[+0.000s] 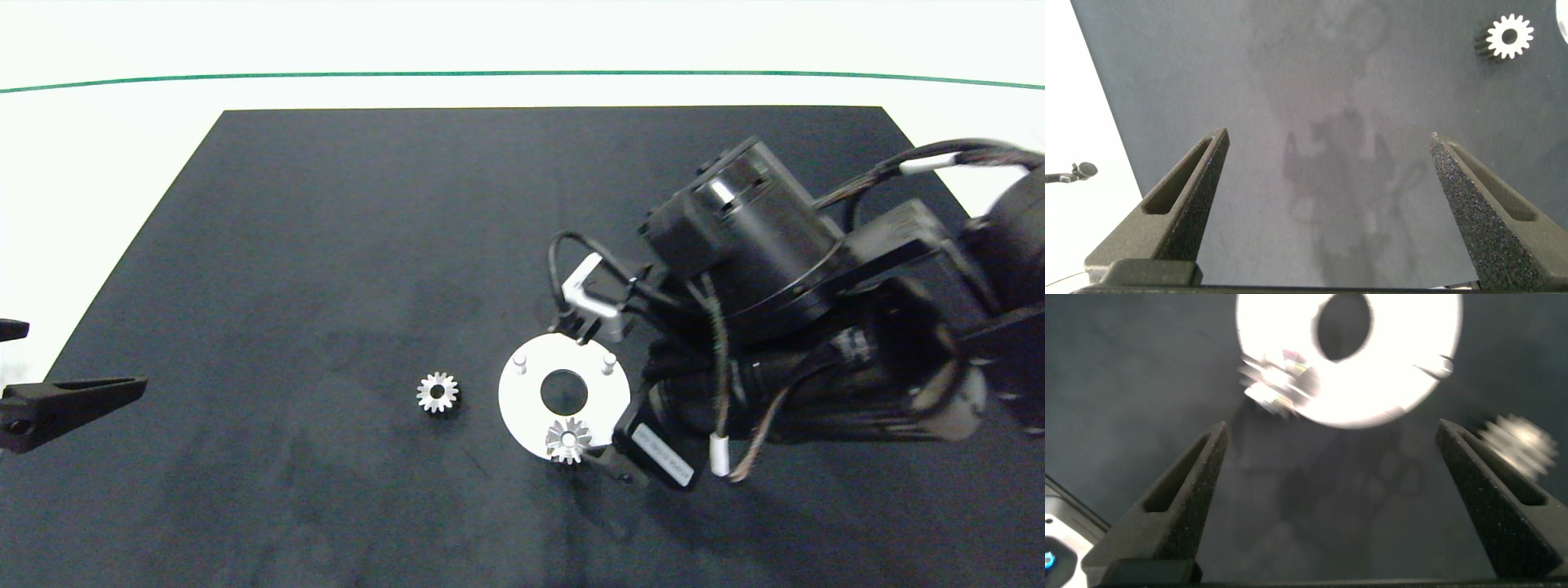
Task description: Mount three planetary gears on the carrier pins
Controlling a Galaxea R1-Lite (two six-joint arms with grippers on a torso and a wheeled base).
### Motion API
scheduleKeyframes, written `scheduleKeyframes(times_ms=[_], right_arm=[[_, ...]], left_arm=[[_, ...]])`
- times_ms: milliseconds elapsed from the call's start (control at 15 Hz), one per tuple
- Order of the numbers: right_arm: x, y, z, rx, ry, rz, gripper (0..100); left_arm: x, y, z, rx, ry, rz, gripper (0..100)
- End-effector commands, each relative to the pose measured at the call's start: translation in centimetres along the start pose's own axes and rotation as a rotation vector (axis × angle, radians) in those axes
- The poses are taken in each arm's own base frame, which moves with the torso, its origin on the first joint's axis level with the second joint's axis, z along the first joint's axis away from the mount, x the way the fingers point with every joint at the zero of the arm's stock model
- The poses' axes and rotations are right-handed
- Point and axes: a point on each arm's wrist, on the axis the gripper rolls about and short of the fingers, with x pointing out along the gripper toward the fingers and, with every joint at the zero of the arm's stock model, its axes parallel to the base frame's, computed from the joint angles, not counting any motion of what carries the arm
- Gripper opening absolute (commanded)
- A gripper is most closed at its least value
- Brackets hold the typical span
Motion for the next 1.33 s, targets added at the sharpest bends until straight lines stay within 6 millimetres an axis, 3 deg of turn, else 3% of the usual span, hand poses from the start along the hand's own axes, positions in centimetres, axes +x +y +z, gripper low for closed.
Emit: scheduleKeyframes(times_ms=[67,267,600,1333], right_arm=[[-5.6,-6.7,-3.2,0.177,-0.047,-0.135,100],[-3.8,-10.1,-4.5,0.279,0.006,-0.137,100],[1.3,-10.1,-4.1,0.276,0.1,-0.103,100],[6.3,-11.1,-3.9,0.3,0.121,-0.108,99]], left_arm=[[0.0,0.0,-0.1,0.002,0.004,-0.001,100],[0.0,0.0,-0.1,0.002,0.004,-0.001,100],[-0.2,-0.1,-0.1,0.005,-0.003,-0.004,100],[-0.6,-0.1,-0.1,0.005,-0.018,0.0,100]])
